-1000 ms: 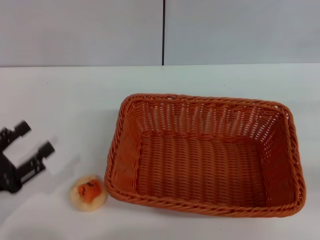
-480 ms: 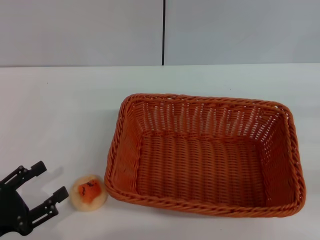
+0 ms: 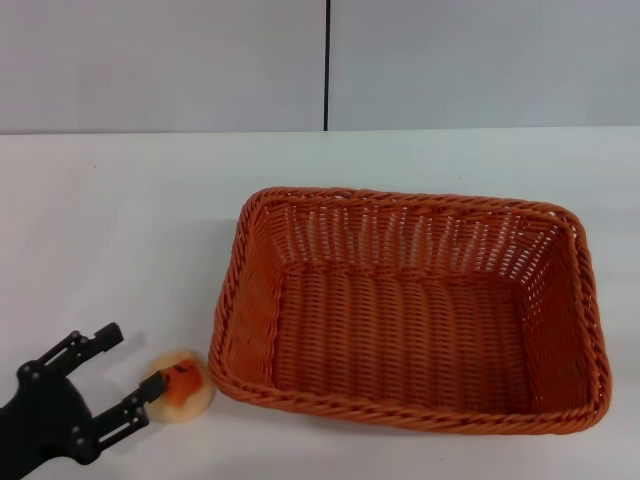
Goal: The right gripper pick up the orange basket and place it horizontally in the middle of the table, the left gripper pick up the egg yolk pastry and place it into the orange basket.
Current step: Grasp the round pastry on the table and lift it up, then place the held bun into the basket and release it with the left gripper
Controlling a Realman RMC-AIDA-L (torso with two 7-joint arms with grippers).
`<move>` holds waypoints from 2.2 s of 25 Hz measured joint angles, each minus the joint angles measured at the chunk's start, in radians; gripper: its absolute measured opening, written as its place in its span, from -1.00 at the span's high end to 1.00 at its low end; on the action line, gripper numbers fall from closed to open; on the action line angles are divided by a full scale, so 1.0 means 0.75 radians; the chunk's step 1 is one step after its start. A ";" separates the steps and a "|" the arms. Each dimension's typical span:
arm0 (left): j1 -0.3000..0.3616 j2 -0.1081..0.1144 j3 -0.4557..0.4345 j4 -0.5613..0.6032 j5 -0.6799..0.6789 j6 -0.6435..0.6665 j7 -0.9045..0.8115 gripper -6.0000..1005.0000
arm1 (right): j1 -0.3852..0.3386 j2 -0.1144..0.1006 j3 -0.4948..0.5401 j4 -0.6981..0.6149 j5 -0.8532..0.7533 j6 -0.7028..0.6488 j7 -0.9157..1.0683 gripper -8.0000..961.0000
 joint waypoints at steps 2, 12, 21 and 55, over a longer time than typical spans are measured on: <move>-0.022 -0.001 0.009 -0.054 0.000 -0.057 0.042 -0.59 | 0.001 0.000 0.000 0.000 0.000 0.002 0.000 0.18; -0.044 -0.003 0.049 -0.105 0.013 -0.150 0.058 -0.59 | 0.002 0.001 -0.003 0.000 -0.004 0.039 -0.002 0.18; -0.041 -0.003 0.073 -0.128 0.014 -0.189 0.058 -0.59 | 0.002 0.000 -0.007 0.000 -0.008 0.072 -0.004 0.18; -0.051 -0.002 -0.151 -0.157 -0.001 -0.182 0.102 0.60 | 0.027 -0.009 -0.011 0.000 -0.010 0.137 -0.037 0.18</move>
